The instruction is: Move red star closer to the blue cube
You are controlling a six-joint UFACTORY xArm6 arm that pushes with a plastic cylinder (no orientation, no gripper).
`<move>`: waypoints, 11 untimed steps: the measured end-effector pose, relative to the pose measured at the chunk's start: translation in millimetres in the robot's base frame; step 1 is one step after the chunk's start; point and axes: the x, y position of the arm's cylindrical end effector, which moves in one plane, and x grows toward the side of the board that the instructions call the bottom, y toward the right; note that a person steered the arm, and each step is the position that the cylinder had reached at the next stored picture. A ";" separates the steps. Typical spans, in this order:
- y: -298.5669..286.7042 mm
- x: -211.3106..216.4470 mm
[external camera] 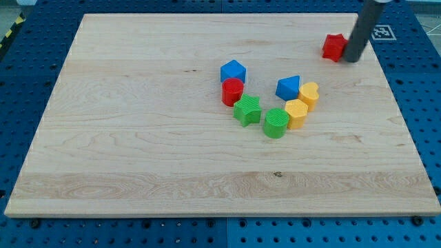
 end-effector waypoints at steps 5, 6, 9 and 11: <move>46.5 -36.3; -19.2 -35.8; -129.3 -30.7; -153.5 -11.9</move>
